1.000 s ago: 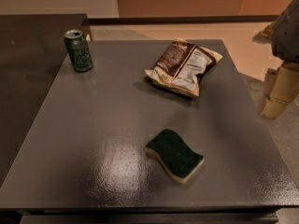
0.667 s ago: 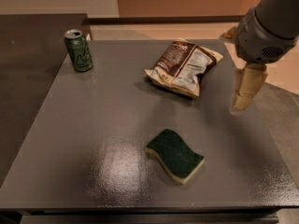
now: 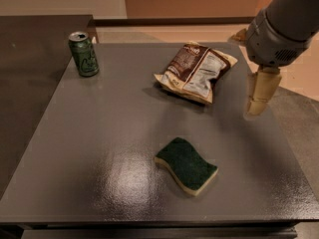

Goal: Pick brown chip bag

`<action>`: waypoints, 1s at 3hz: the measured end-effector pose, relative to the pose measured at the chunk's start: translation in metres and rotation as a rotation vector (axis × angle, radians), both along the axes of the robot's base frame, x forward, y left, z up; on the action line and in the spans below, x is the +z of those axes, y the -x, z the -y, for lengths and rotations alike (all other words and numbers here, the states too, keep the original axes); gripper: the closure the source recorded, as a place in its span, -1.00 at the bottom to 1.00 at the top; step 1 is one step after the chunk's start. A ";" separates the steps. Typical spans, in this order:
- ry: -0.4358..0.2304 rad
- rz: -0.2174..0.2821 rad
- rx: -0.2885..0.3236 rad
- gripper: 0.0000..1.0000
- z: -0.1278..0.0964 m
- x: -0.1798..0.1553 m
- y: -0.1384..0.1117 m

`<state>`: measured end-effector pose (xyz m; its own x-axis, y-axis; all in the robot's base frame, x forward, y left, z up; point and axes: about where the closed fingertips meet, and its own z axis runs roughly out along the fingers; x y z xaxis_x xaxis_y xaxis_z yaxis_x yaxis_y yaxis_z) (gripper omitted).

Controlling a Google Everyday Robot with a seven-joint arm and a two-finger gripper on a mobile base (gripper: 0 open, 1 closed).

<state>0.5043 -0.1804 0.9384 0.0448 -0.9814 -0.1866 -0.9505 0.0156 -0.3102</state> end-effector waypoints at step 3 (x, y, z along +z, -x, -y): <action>0.085 0.044 0.257 -1.00 0.000 -0.009 -0.071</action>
Offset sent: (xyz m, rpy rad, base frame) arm 0.0824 -0.0058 -0.0044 -0.1056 -0.0430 0.2792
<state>0.5756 -0.1804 0.9294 0.3009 -0.9488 -0.0965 -0.9054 -0.2524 -0.3415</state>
